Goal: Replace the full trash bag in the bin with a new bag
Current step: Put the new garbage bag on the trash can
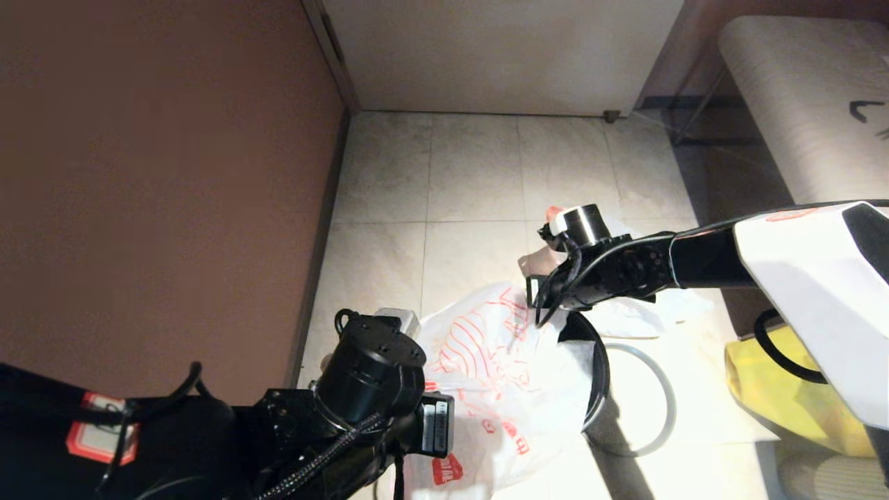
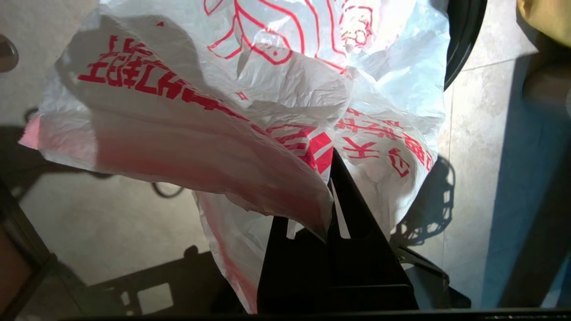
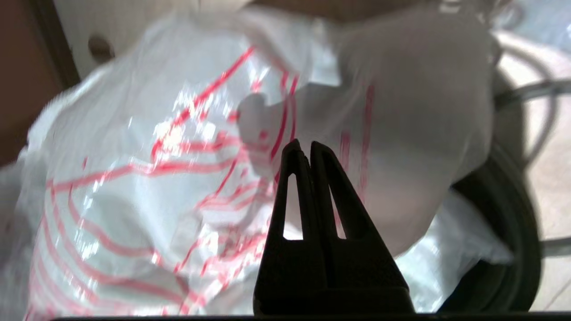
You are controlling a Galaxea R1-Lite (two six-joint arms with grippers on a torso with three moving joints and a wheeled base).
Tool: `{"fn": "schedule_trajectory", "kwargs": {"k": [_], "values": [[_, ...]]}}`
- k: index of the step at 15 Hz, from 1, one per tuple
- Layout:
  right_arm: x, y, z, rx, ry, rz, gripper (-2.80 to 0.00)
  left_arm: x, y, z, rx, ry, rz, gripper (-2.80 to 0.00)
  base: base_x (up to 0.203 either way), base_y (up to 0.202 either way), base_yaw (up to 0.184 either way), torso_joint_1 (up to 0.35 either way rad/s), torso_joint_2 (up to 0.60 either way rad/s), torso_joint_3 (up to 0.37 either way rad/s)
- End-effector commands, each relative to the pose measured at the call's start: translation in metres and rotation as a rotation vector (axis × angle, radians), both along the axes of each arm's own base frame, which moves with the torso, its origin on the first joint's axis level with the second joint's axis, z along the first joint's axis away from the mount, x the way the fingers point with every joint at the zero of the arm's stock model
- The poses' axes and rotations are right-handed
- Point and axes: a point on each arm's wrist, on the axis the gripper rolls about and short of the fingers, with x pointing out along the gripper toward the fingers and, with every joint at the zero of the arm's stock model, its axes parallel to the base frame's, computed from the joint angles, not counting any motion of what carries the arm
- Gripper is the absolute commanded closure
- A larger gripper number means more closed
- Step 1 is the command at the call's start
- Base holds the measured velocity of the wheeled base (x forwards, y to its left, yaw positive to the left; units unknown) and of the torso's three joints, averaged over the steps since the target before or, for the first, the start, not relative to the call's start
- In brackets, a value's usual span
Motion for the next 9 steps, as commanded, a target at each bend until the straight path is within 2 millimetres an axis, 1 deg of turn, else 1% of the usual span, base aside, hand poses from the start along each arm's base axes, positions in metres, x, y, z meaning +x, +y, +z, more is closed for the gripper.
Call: {"fn": "schedule_trajectory", "kwargs": {"k": [1,2,4,5,7,9], "values": [[-0.020,-0.002,-0.004,-0.014,0.054,0.023,0.00,0.000,-0.001,-0.002,-0.001,0.003,0.005,0.00,0.000,0.000,0.000,0.000,0.00,0.000],[-0.021,-0.001,-0.013,-0.023,0.073,0.026,0.00,0.001,-0.002,-0.002,0.001,0.005,0.004,0.00,0.000,0.000,0.000,0.000,0.00,0.000],[-0.017,-0.002,-0.019,-0.014,0.048,-0.001,0.00,0.001,-0.003,-0.004,0.005,0.008,0.003,0.00,0.000,0.000,0.000,0.000,0.00,0.000],[-0.014,-0.003,-0.025,-0.028,0.049,-0.025,0.00,0.002,-0.003,-0.005,0.008,0.011,0.003,0.00,0.000,0.000,0.000,0.000,0.00,0.000],[-0.008,-0.003,-0.045,-0.061,0.069,-0.053,0.00,0.003,-0.004,-0.007,0.007,0.011,0.003,0.00,0.000,0.000,0.000,0.000,0.00,0.000],[-0.001,0.003,-0.067,-0.064,0.066,-0.052,0.00,0.003,-0.004,-0.006,-0.008,0.000,0.006,0.00,0.000,0.000,0.000,0.000,0.00,0.000]]}}
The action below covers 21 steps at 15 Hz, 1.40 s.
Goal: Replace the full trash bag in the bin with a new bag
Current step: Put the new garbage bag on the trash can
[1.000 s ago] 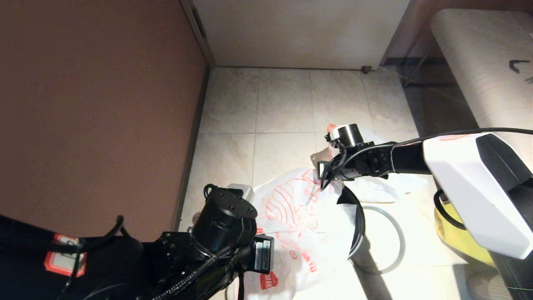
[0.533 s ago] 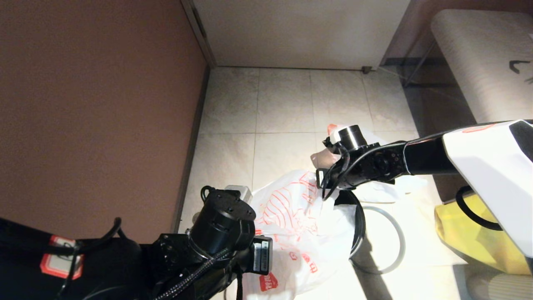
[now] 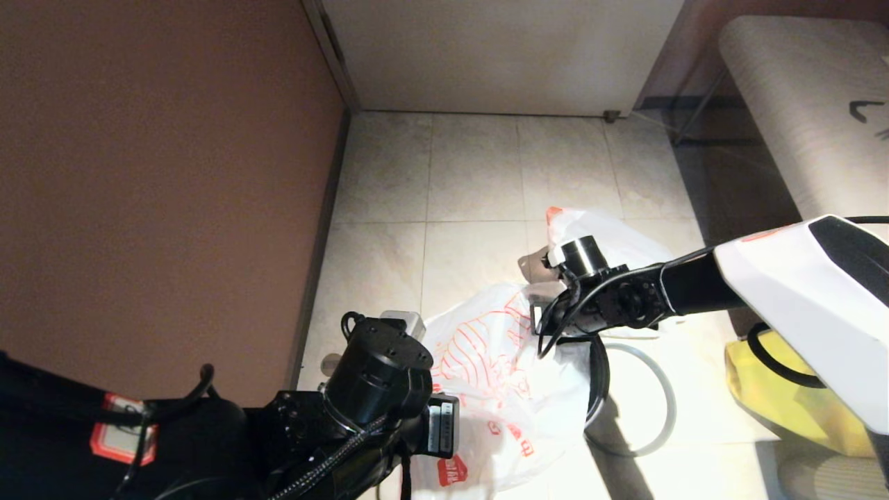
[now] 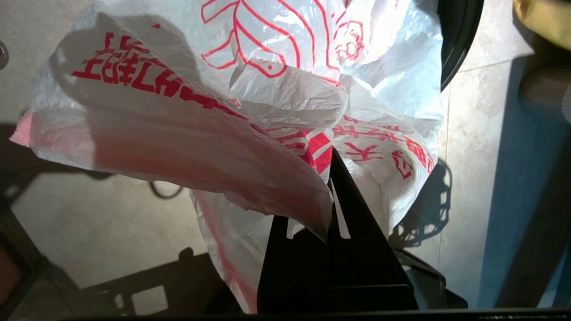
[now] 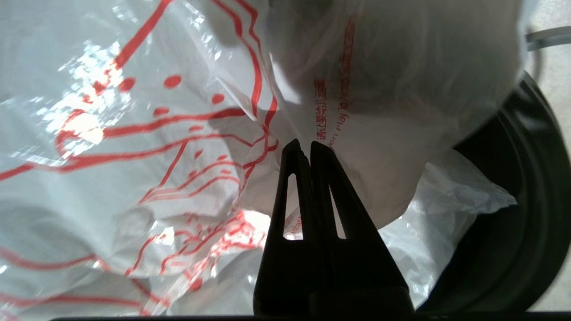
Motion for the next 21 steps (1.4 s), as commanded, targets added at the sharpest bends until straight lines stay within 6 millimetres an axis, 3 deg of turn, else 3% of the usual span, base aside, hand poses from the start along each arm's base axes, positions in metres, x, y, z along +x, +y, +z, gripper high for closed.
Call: {"fn": "schedule_trajectory", "kwargs": {"k": [1,7,9,11,14,16,19,20,21], "values": [[0.005,0.008,-0.037,-0.025,0.045,0.008,0.00,0.001,0.001,-0.002,0.000,0.001,0.009,0.00,0.000,0.000,0.000,0.000,0.00,0.000],[0.006,0.020,-0.096,-0.105,0.077,-0.021,0.00,0.007,0.002,-0.004,-0.026,-0.013,0.031,0.00,0.000,0.000,0.000,0.000,0.00,0.000],[0.003,0.025,-0.105,-0.124,0.073,-0.020,0.00,0.008,0.002,-0.006,-0.021,-0.010,0.033,0.00,0.000,0.000,0.000,0.000,0.00,0.000],[-0.005,0.028,-0.091,-0.117,0.061,-0.007,0.00,0.010,0.003,-0.009,-0.012,-0.007,0.042,0.00,0.000,0.000,0.000,0.000,0.00,0.000],[-0.031,0.030,-0.051,-0.084,0.033,0.006,0.00,0.021,0.005,-0.018,0.016,0.010,0.079,0.00,0.000,0.000,0.000,0.000,0.00,0.000],[-0.048,0.023,-0.007,-0.025,-0.020,-0.010,0.00,0.027,0.007,-0.019,0.022,0.009,0.093,0.00,0.000,0.000,0.000,0.000,0.00,0.000],[-0.083,-0.005,0.061,0.084,-0.111,-0.057,0.00,0.039,0.013,-0.007,0.007,-0.029,0.125,0.00,0.000,0.000,0.000,0.000,0.00,0.000],[-0.098,-0.016,0.067,0.086,-0.101,-0.069,0.00,0.044,0.015,-0.002,-0.004,-0.045,0.141,0.00,0.000,0.000,0.000,0.000,0.00,0.000],[-0.111,-0.026,0.059,0.067,-0.064,-0.079,0.00,0.045,0.017,0.002,-0.014,-0.054,0.149,0.00,0.000,0.000,0.000,0.000,0.00,0.000]]}}
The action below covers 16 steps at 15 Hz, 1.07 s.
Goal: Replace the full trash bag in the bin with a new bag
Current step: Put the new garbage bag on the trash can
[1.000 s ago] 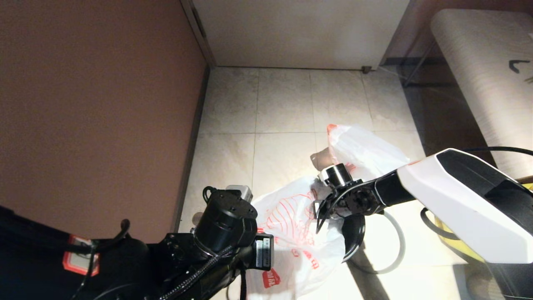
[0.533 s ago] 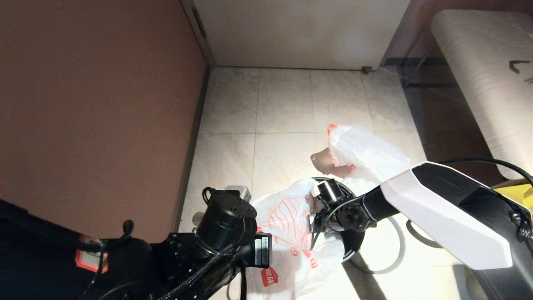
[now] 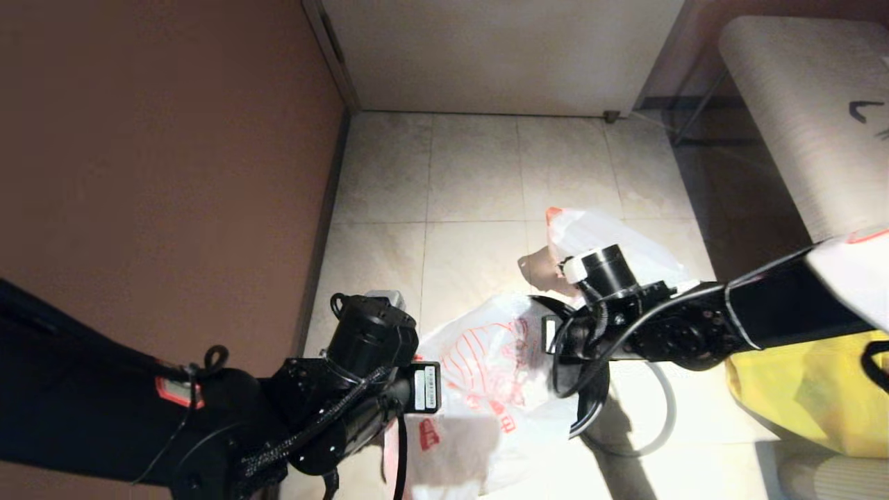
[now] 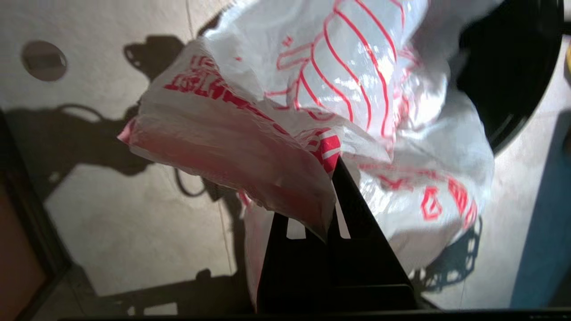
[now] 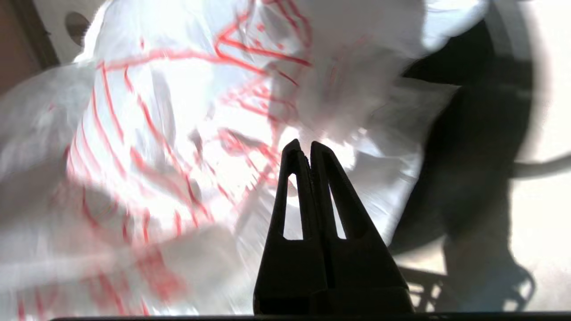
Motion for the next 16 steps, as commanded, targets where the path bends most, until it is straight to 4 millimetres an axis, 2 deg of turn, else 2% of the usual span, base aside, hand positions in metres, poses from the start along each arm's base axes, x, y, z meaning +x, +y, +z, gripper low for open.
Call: {"fn": "schedule_trajectory", "kwargs": {"k": [1,4,7,9,11,13,16], "values": [[-0.040,-0.027,0.022,0.011,-0.005,-0.018,0.00,0.004,0.004,0.009,-0.026,-0.026,0.024,0.00,0.000,0.000,0.000,0.000,0.00,0.000],[-0.067,-0.044,0.000,-0.040,0.086,-0.026,0.00,0.006,0.003,0.014,-0.042,-0.044,0.041,0.00,0.000,0.000,0.000,0.000,0.00,0.000],[-0.077,-0.047,-0.011,-0.066,0.125,-0.022,0.00,0.010,-0.005,0.010,-0.026,-0.038,0.035,0.00,0.000,0.000,0.000,0.000,0.00,0.000],[-0.075,-0.048,-0.019,-0.075,0.142,-0.025,0.00,0.015,-0.011,0.006,-0.004,-0.042,0.049,0.00,0.000,0.000,0.000,0.000,0.00,0.000],[-0.066,-0.044,-0.024,-0.042,0.085,-0.028,0.00,0.019,-0.012,0.006,0.013,-0.044,0.071,0.00,0.000,0.000,0.000,0.000,0.00,0.000],[-0.056,-0.038,-0.037,-0.019,0.043,-0.027,0.00,0.025,-0.004,0.007,0.045,-0.039,0.095,0.00,0.000,0.000,0.000,0.000,0.00,0.000],[-0.061,-0.036,-0.068,-0.052,0.109,-0.010,0.00,0.036,0.013,0.007,0.114,-0.047,0.139,0.00,0.000,0.000,0.000,0.000,0.00,0.000]]}}
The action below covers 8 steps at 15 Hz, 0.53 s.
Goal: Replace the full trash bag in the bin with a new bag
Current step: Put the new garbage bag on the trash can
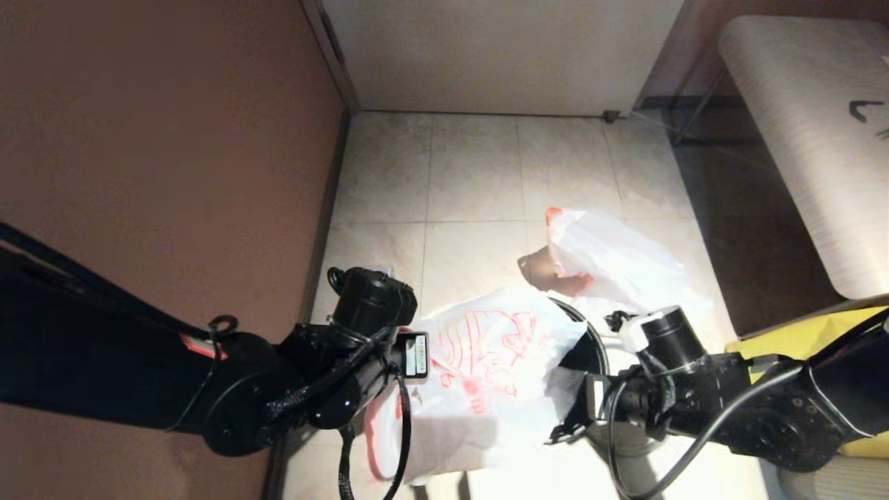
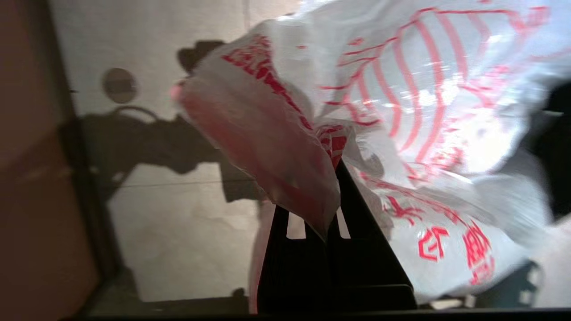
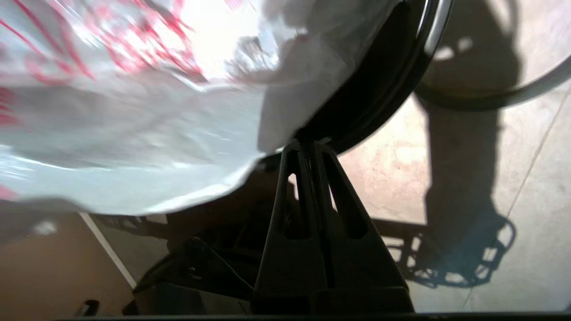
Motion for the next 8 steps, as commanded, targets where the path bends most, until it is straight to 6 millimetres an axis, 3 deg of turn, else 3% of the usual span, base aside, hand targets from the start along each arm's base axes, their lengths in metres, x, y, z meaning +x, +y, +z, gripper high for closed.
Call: {"fn": "schedule_trajectory", "kwargs": {"k": [1,3,4,8], "values": [[0.002,0.005,-0.037,-0.041,0.076,0.010,0.00,0.004,0.007,0.002,0.036,-0.016,0.032,0.00,0.000,0.000,0.000,0.000,0.00,0.000],[0.011,0.012,-0.063,-0.045,0.061,0.022,0.00,-0.001,0.002,0.009,0.052,-0.043,0.014,0.00,0.000,0.000,0.000,0.000,0.00,0.000],[0.014,0.019,-0.067,-0.047,0.011,0.058,0.00,-0.007,-0.006,0.012,0.065,-0.059,-0.010,0.00,0.000,0.000,0.000,0.000,0.00,0.000],[0.037,0.039,-0.041,0.023,-0.112,0.075,0.00,-0.025,-0.024,0.021,0.089,-0.073,-0.058,0.00,0.000,0.000,0.000,0.000,0.00,0.000]]}}
